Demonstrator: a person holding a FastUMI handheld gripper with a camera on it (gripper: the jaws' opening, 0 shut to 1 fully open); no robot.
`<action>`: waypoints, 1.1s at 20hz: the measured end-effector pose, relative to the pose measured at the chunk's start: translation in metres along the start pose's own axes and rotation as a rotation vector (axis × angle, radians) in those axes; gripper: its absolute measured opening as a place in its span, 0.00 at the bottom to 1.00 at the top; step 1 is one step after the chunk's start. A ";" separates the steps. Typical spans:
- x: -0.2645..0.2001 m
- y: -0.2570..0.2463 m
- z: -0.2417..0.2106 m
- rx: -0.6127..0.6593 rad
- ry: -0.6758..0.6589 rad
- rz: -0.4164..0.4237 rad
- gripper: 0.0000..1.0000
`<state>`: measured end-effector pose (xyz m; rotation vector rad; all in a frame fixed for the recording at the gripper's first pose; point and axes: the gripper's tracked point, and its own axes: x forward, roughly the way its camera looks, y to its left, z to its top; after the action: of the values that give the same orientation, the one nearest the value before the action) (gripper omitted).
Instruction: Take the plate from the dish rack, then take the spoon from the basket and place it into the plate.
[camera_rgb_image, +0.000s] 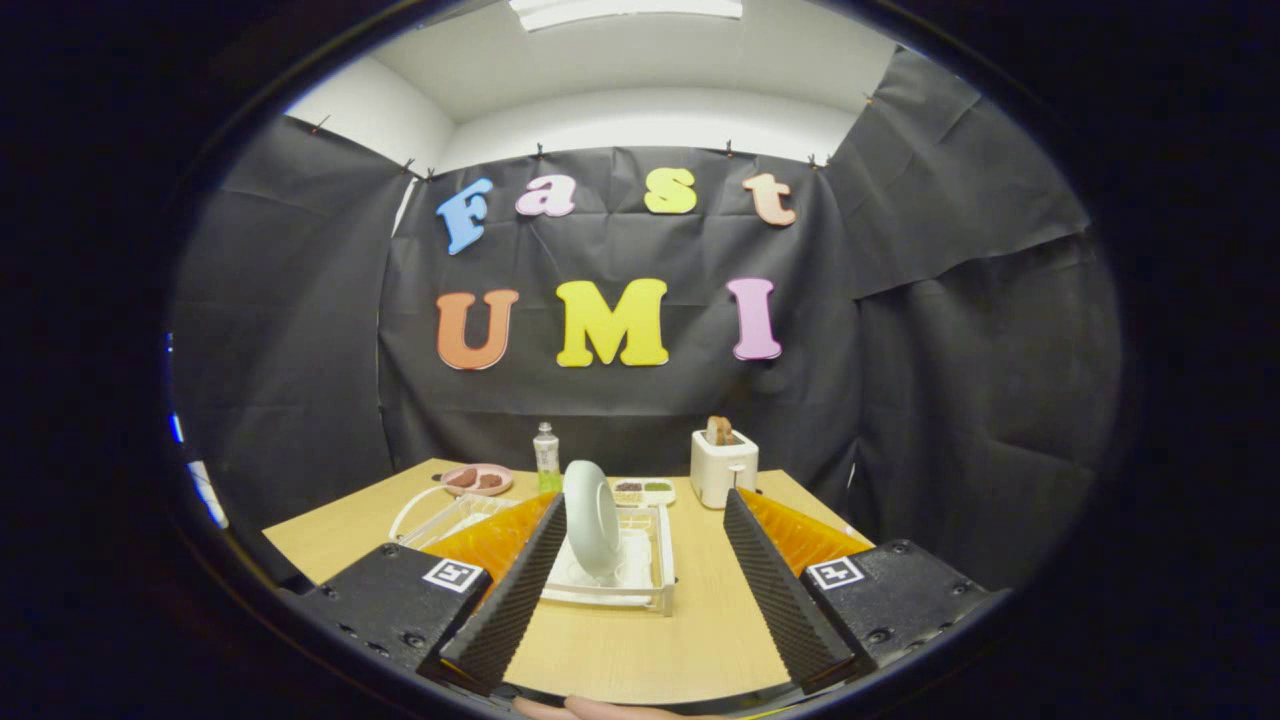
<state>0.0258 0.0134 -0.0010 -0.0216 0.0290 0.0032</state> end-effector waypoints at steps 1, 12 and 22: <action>0.008 0.001 0.004 -0.003 0.003 -0.004 1.00; 0.155 0.046 0.023 -0.134 0.259 0.020 0.99; 0.244 0.084 -0.018 -0.196 0.643 0.042 0.89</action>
<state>0.2691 0.0981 -0.0283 -0.2172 0.6723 0.0411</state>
